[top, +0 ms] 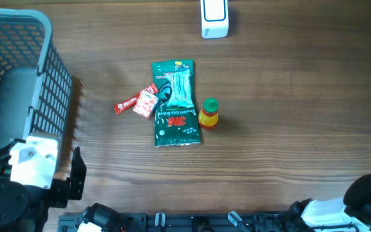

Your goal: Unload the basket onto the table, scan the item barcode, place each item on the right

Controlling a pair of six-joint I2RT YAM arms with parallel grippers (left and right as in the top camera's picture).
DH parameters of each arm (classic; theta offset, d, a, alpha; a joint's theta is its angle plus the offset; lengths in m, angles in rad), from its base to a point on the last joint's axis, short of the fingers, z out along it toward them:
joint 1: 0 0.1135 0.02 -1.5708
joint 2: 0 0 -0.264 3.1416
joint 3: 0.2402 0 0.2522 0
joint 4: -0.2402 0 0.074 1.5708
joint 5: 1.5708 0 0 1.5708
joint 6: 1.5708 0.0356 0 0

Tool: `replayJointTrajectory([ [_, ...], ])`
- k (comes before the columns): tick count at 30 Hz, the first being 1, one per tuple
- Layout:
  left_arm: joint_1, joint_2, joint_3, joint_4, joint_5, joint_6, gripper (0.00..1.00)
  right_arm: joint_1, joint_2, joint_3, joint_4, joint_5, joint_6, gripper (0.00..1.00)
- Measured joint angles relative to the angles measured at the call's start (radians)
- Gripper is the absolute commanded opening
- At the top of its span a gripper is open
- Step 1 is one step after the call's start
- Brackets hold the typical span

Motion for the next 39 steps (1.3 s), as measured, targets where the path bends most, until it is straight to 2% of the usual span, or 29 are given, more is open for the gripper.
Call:
replayJointTrajectory([
  [8, 0.0, 0.0, 0.0, 0.0, 0.0, 0.0, 1.0, 0.355, 0.0, 0.0, -0.03, -0.059, -0.105, 0.99],
  [12, 0.0, 0.0, 0.0, 0.0, 0.0, 0.0, 1.0, 0.547, 0.0, 0.0, -0.045, -0.07, -0.165, 0.95],
  [18, 0.0, 0.0, 0.0, 0.0, 0.0, 0.0, 1.0, 0.795, 0.002, 0.0, -0.051, -0.073, -0.248, 1.0],
  [23, 0.0, 0.0, 0.0, 0.0, 0.0, 0.0, 1.0, 0.999, 0.033, 0.0, -0.052, -0.066, -0.437, 1.0],
  [28, 0.0, 0.0, 0.0, 0.0, 0.0, 0.0, 1.0, 1.118, 0.069, 0.0, -0.058, 0.034, -0.658, 0.95],
  [33, 0.0, 0.0, 0.0, 0.0, 0.0, 0.0, 1.0, 1.156, 0.101, -0.001, -0.107, 0.144, -0.917, 0.95],
  [39, 0.0, 0.0, 0.0, 0.0, 0.0, 0.0, 1.0, 1.156, 0.105, -0.001, -0.237, 0.093, -1.165, 0.94],
])
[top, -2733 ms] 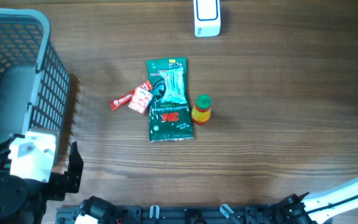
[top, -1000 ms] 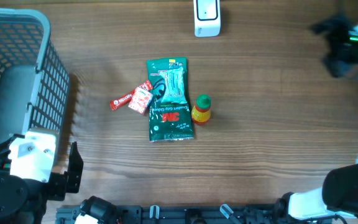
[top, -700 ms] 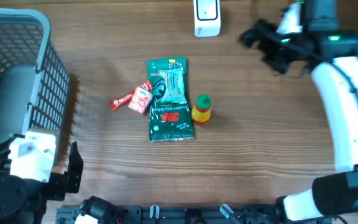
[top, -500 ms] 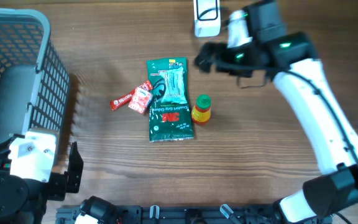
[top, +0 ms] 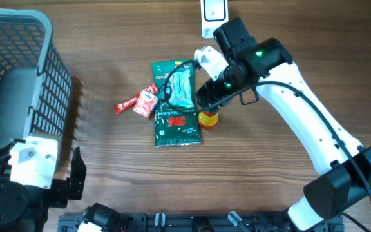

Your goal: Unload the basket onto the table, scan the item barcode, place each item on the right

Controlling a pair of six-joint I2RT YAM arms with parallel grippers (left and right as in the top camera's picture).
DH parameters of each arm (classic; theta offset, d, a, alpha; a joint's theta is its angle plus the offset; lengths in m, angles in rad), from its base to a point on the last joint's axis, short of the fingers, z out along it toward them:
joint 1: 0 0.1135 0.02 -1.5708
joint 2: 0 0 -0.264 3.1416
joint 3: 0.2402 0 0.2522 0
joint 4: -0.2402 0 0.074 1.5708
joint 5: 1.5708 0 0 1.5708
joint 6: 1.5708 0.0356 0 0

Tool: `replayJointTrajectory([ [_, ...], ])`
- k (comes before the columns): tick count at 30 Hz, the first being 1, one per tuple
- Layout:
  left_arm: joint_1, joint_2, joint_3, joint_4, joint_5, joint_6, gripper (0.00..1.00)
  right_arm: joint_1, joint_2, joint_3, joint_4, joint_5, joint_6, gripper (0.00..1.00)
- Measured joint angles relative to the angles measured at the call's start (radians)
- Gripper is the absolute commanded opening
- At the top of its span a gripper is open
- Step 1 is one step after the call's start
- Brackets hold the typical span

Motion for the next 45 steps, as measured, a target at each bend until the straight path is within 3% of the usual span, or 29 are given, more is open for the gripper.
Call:
replayJointTrajectory([
  [10, 0.0, 0.0, 0.0, 0.0, 0.0, 0.0, 1.0, 0.0, 0.002, -0.039, 0.031, -0.043, -0.171, 0.95],
  [19, 0.0, 0.0, 0.0, 0.0, 0.0, 0.0, 1.0, 0.043, 0.077, -0.042, 0.028, -0.039, -0.179, 0.77],
  [27, 0.0, 0.0, 0.0, 0.0, 0.0, 0.0, 1.0, 0.072, 0.101, -0.045, 0.003, 0.055, -0.146, 0.8],
  [32, 0.0, 0.0, 0.0, 0.0, 0.0, 0.0, 1.0, 0.072, 0.101, -0.045, -0.005, 0.107, -0.117, 0.75],
  [36, 0.0, 0.0, 0.0, 0.0, 0.0, 0.0, 1.0, 0.072, 0.101, -0.045, -0.005, 0.119, -0.104, 0.59],
  [42, 0.0, 0.0, 0.0, 0.0, 0.0, 0.0, 1.0, 0.072, 0.101, -0.045, -0.006, 0.13, -0.095, 0.49],
  [45, 0.0, 0.0, 0.0, 0.0, 0.0, 0.0, 1.0, 0.072, 0.101, -0.045, -0.006, 0.135, -0.087, 0.38],
])
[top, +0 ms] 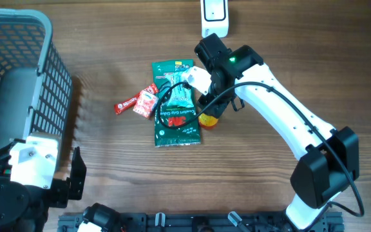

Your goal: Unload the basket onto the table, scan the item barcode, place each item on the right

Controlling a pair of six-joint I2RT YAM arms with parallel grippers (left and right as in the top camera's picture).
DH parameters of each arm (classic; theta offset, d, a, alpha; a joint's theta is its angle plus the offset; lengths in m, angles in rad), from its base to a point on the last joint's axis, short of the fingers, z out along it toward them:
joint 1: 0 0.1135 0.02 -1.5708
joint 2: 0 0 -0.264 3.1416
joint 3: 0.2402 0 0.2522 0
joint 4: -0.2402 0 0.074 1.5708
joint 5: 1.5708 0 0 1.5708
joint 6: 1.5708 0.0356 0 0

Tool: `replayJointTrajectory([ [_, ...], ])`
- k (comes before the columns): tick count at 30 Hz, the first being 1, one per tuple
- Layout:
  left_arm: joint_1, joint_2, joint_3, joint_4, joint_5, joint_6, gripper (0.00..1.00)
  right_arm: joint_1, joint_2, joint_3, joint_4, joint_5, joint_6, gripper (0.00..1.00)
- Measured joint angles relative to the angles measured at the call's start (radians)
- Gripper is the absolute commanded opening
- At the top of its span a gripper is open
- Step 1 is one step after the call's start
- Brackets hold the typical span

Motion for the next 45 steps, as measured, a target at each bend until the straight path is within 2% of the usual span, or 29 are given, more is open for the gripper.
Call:
replayJointTrajectory([
  [3, 0.0, 0.0, 0.0, 0.0, 0.0, 0.0, 1.0, 0.0, 0.0, 0.0, 0.002, 0.013, 0.024, 0.33],
  [8, 0.0, 0.0, 0.0, 0.0, 0.0, 0.0, 1.0, 0.001, 0.0, 0.0, 0.018, 0.021, 0.077, 0.33],
  [14, 0.0, 0.0, 0.0, 0.0, 0.0, 0.0, 1.0, 0.001, 0.0, 0.003, 0.014, 0.074, 0.243, 0.33],
  [18, 0.0, 0.0, 0.0, 0.0, 0.0, 0.0, 1.0, 0.001, 0.0, 0.012, -0.003, 0.11, 0.39, 0.34],
  [22, 0.0, 0.0, 0.0, 0.0, 0.0, 0.0, 1.0, -0.004, 0.0, 0.019, 0.001, 0.14, 0.545, 0.41],
  [26, 0.0, 0.0, 0.0, 0.0, 0.0, 0.0, 1.0, -0.021, 0.0, 0.022, 0.0, 0.182, 0.753, 0.41],
  [29, 0.0, 0.0, 0.0, 0.0, 0.0, 0.0, 1.0, -0.05, 0.0, 0.023, 0.0, 0.205, 0.94, 0.36],
  [31, 0.0, 0.0, 0.0, 0.0, 0.0, 0.0, 1.0, -0.068, 0.0, 0.023, 0.0, 0.212, 1.047, 0.43],
  [35, 0.0, 0.0, 0.0, 0.0, 0.0, 0.0, 1.0, -0.092, 0.0, 0.023, 0.001, 0.225, 1.218, 0.47],
  [40, 0.0, 0.0, 0.0, 0.0, 0.0, 0.0, 1.0, -0.093, 0.0, 0.024, -0.002, 0.25, 1.36, 0.76],
  [45, 0.0, 0.0, 0.0, 0.0, 0.0, 0.0, 1.0, -0.093, 0.0, 0.025, 0.002, 0.256, 1.465, 0.85],
])
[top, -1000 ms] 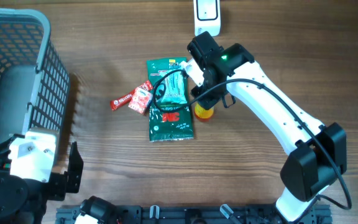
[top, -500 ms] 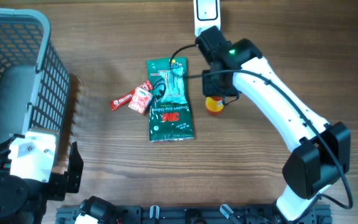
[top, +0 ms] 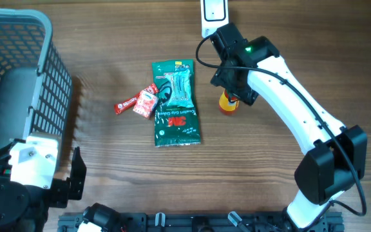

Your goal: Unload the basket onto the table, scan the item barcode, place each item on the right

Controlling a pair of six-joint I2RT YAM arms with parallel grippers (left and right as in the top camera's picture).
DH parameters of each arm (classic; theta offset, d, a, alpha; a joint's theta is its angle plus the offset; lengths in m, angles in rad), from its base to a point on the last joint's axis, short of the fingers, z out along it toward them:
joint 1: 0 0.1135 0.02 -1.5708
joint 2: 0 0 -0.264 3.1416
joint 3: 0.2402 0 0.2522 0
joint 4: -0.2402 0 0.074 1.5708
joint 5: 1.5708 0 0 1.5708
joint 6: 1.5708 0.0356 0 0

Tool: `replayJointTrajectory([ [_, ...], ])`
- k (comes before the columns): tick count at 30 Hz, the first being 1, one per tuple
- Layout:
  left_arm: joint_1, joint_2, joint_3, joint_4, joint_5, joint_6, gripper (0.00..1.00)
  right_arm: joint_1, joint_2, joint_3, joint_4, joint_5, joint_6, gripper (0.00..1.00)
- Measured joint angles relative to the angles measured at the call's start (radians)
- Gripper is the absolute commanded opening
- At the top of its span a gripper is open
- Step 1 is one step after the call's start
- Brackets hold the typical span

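A small yellow-orange sauce bottle shows under my right gripper, which is shut on its upper part and hides the cap. It sits right of the green 3M packet and a little below the white scanner at the table's far edge. My left gripper rests at the near left, far from all of these; its jaws do not show well enough to judge.
Red sachets lie just left of the green packet. A grey wire basket fills the far left. The right arm slants from the near right corner up to the middle.
The right gripper was over the bottle beside the packet's right edge. Now it is further right and nearer the scanner, and the bottle has come away from the packet with it.
At first the right arm was out of the scene and the bottle stood against the packet's right edge. Then the gripper was above the bottle, then down on it. Now the bottle is in its grip, away from the packet and toward the scanner.
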Motion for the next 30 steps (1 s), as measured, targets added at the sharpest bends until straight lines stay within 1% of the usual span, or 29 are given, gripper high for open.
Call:
replayJointTrajectory([
  [1, 0.0, 0.0, 0.0, 0.0, 0.0, 0.0, 1.0, 0.0, 0.0, 0.002, 0.003, -0.006, 0.01, 0.86],
  [2, 0.0, 0.0, 0.0, 0.0, 0.0, 0.0, 1.0, 0.0, 0.0, 0.005, 0.005, -0.018, 0.021, 0.9],
  [3, 0.0, 0.0, 0.0, 0.0, 0.0, 0.0, 1.0, 0.0, 0.0, 0.008, 0.005, -0.026, 0.024, 1.0],
  [5, 0.0, 0.0, 0.0, 0.0, 0.0, 0.0, 1.0, 0.0, 0.0, 0.021, 0.006, -0.053, 0.021, 1.0],
  [7, 0.0, 0.0, 0.0, 0.0, 0.0, 0.0, 1.0, 0.0, -0.001, 0.047, 0.006, -0.069, -0.018, 1.0],
  [11, 0.0, 0.0, 0.0, 0.0, 0.0, 0.0, 1.0, 0.0, -0.013, 0.096, 0.011, -0.083, -0.176, 1.0],
  [15, 0.0, 0.0, 0.0, 0.0, 0.0, 0.0, 1.0, 0.0, -0.04, 0.103, 0.025, -0.082, -0.336, 1.0],
  [19, 0.0, 0.0, 0.0, 0.0, 0.0, 0.0, 1.0, 0.0, -0.042, 0.103, 0.053, -0.062, -0.449, 1.0],
  [23, 0.0, 0.0, 0.0, 0.0, 0.0, 0.0, 1.0, -0.01, -0.042, 0.109, 0.054, -0.071, -0.475, 1.0],
  [25, 0.0, 0.0, 0.0, 0.0, 0.0, 0.0, 1.0, -0.028, -0.042, 0.128, 0.051, -0.12, -0.469, 1.0],
  [27, 0.0, 0.0, 0.0, 0.0, 0.0, 0.0, 1.0, -0.066, -0.042, 0.151, 0.052, -0.187, -0.45, 1.0],
  [30, 0.0, 0.0, 0.0, 0.0, 0.0, 0.0, 1.0, -0.16, -0.044, 0.159, 0.048, -0.295, -0.378, 1.0],
])
